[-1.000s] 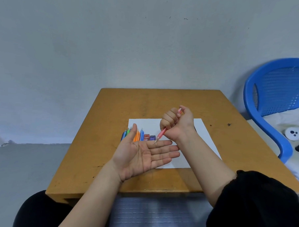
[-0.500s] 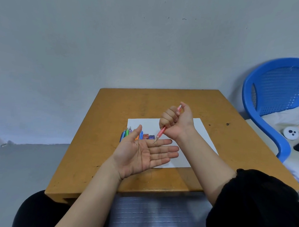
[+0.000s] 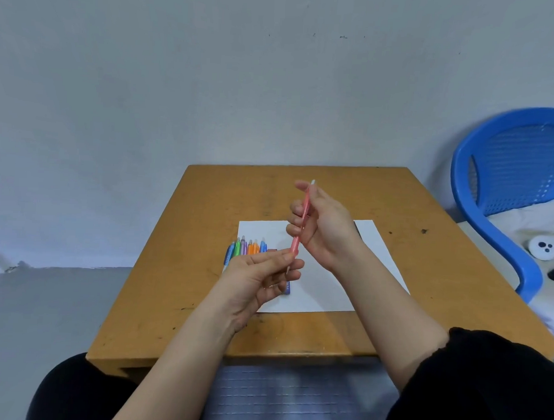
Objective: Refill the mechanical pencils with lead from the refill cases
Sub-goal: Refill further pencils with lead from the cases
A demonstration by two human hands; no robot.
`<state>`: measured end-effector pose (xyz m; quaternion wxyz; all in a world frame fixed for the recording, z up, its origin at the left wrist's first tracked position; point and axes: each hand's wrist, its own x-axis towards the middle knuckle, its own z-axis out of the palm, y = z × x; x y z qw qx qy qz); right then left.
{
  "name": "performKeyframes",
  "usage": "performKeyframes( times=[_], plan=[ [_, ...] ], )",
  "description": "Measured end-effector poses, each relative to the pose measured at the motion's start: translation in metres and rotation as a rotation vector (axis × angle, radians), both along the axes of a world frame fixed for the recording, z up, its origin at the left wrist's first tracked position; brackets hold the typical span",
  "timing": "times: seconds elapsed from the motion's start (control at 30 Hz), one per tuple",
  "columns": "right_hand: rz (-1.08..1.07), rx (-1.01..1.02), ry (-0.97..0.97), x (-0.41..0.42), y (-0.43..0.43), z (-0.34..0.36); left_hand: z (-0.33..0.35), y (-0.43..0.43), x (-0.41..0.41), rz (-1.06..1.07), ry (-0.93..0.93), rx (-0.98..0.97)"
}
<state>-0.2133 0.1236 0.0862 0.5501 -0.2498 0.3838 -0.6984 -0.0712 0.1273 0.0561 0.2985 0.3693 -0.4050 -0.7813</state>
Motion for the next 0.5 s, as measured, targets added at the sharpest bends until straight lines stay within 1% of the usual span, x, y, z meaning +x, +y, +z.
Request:
performKeyframes(
  times=[0.1, 0.17, 0.23, 0.33, 0.5],
  plan=[
    [-0.025, 0.018, 0.282, 0.000, 0.004, -0.003, -0.003, 0.001, -0.002, 0.139, -0.014, -0.063],
    [-0.058, 0.058, 0.470, 0.001, 0.006, -0.006, -0.005, 0.003, -0.003, 0.222, -0.055, -0.158],
    [-0.093, 0.067, 0.603, 0.002, 0.008, -0.009, -0.008, 0.004, -0.005, 0.291, -0.074, -0.249],
    [-0.148, 0.038, 0.737, 0.004, 0.013, -0.014, -0.015, 0.007, -0.008, 0.347, -0.127, -0.392],
    [-0.238, -0.015, 0.876, 0.004, 0.011, -0.017, -0.024, 0.003, -0.009, 0.359, -0.257, -0.597]
  ],
)
